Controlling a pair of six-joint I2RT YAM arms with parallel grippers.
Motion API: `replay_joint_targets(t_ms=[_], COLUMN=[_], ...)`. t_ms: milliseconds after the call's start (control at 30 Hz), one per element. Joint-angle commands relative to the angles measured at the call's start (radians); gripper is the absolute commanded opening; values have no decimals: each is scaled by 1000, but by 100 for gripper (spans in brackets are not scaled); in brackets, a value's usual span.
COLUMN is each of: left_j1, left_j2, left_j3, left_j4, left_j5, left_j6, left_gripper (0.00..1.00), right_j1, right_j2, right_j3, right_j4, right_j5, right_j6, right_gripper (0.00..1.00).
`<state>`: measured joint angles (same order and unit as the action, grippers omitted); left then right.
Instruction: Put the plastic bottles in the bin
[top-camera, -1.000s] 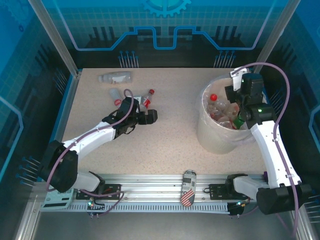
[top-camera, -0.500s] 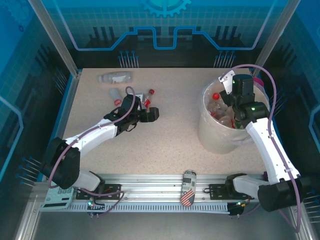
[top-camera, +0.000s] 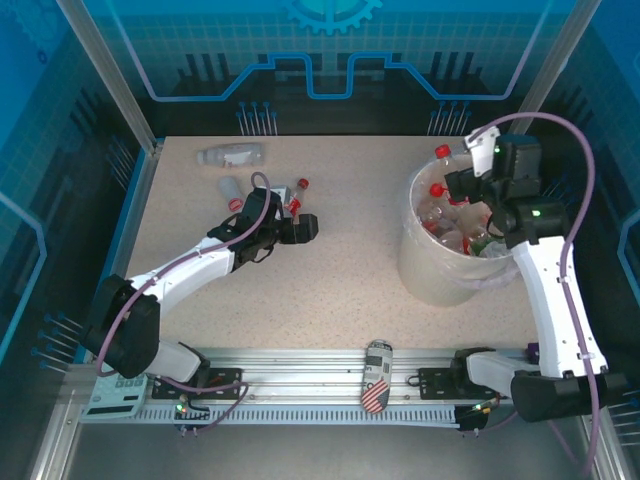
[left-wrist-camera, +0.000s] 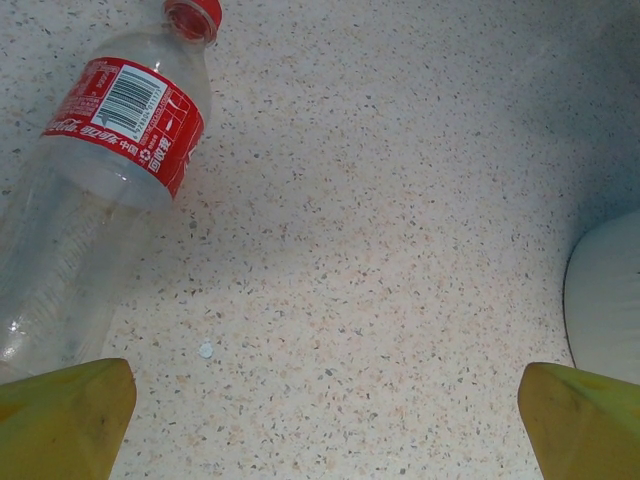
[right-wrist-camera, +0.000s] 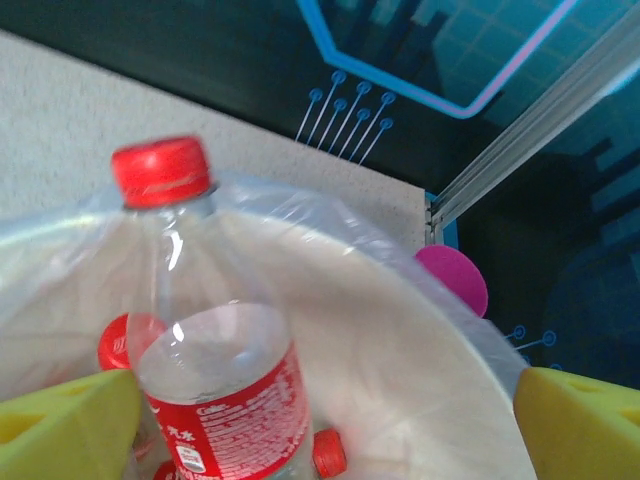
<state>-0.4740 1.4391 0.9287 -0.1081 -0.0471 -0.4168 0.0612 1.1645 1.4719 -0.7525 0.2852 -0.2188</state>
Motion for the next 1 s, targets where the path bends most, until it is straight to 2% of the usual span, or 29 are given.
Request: replay_joint_targets(t_ms=[0,233,400,567,800,967], left_j1=[8,13,61,101,135,139], left_j2=[-10,1,35,124,265,376], left_j3=[40,47,101,184,302,389], left_j4=[-19,-22,-93,-183,-292,-352], left_j5=[10,10,19,15,5,-60], left_j6=[22,37,81,182,293,341], left_gripper=[99,99,99,99,99,99], right_j1=[-41,-59,-76,-87,-89,-89], right_j2=[-13,44,78,70,-48,-131], right_j3=[24,-47,-115,-126,-68,-84], right_j4=[-55,8,66,80,33,12], right_j5=[-113,-257,-262,-287,-288,-347], right_j6=[118,195,207,198,198,222], right_gripper=[90,62,58,59,71,78])
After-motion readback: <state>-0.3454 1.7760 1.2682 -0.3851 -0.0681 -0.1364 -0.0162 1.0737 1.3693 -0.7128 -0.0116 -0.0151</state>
